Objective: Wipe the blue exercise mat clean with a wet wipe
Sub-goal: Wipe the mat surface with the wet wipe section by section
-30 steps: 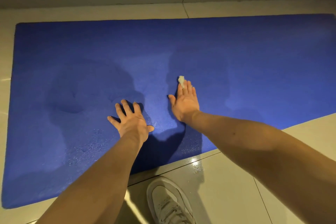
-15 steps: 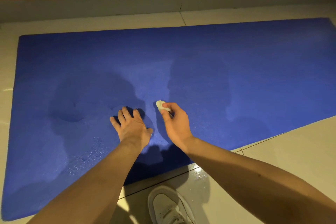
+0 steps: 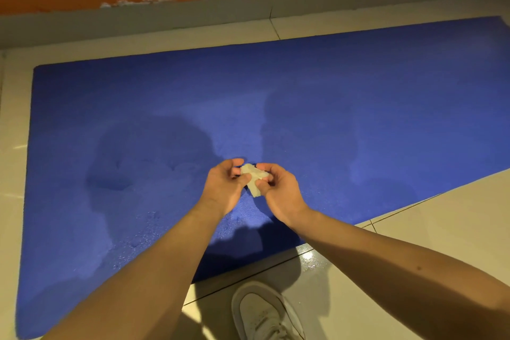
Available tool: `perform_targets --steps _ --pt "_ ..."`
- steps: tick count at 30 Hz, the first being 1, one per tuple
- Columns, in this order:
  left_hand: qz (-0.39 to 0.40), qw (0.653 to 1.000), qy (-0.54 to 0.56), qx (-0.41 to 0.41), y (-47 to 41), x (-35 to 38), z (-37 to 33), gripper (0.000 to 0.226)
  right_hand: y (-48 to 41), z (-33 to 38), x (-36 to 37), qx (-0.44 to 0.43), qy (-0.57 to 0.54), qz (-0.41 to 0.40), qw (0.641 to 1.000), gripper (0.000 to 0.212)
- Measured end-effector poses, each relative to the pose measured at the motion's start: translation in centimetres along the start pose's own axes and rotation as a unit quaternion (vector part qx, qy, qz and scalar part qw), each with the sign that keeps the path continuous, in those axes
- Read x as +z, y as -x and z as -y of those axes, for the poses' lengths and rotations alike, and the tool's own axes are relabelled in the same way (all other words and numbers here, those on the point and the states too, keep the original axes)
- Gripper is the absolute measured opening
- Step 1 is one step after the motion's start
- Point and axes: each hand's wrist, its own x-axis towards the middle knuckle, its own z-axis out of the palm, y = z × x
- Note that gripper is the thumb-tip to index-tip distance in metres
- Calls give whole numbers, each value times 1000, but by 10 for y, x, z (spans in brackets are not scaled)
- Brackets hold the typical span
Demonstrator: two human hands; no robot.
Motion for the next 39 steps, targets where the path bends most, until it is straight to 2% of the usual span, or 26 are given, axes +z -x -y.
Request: perform_targets --steps 3,9,16,18,20,22,25,28,30,31,35,39 --pt "4 1000 -26 8 -1 0 3 20 2 -2 -3 15 -5 9 1000 16" --pt "-1 997 -72 17 -9 3 13 24 -8 -1 -7 31 30 -55 998 2" --pt "-58 989 -126 42 -32 6 3 28 -47 7 -23 -26 217 -77 973 8" --pt "-68 987 -142 43 -40 1 0 30 -49 5 -26 -75 278 -95 953 30" --pt "-96 969 -216 70 -45 -9 -2 29 -42 1 -27 -141 347 -92 923 50" --pt "-126 927 -340 98 -45 -22 -5 28 -32 -5 -29 -222 400 -46 888 54" --pt "-151 863 -473 88 -48 -43 -5 50 -26 -13 -41 -293 502 66 811 52" --pt "-138 827 -544 32 -54 -60 -4 81 -31 -10 -50 -213 592 180 756 81" --pt "-117 814 -568 -26 -61 -66 -7 102 -40 -9 -47 -153 614 196 749 96" --pt "-105 814 -570 -46 -64 -67 -8 108 -44 -9 -45 -132 617 190 752 97" --pt "-81 823 -557 -82 -71 -68 -11 119 -52 -1 -23 -87 625 162 758 78" --pt "-71 824 -553 -99 -72 -66 -15 120 -53 1 1 -77 586 120 798 77"
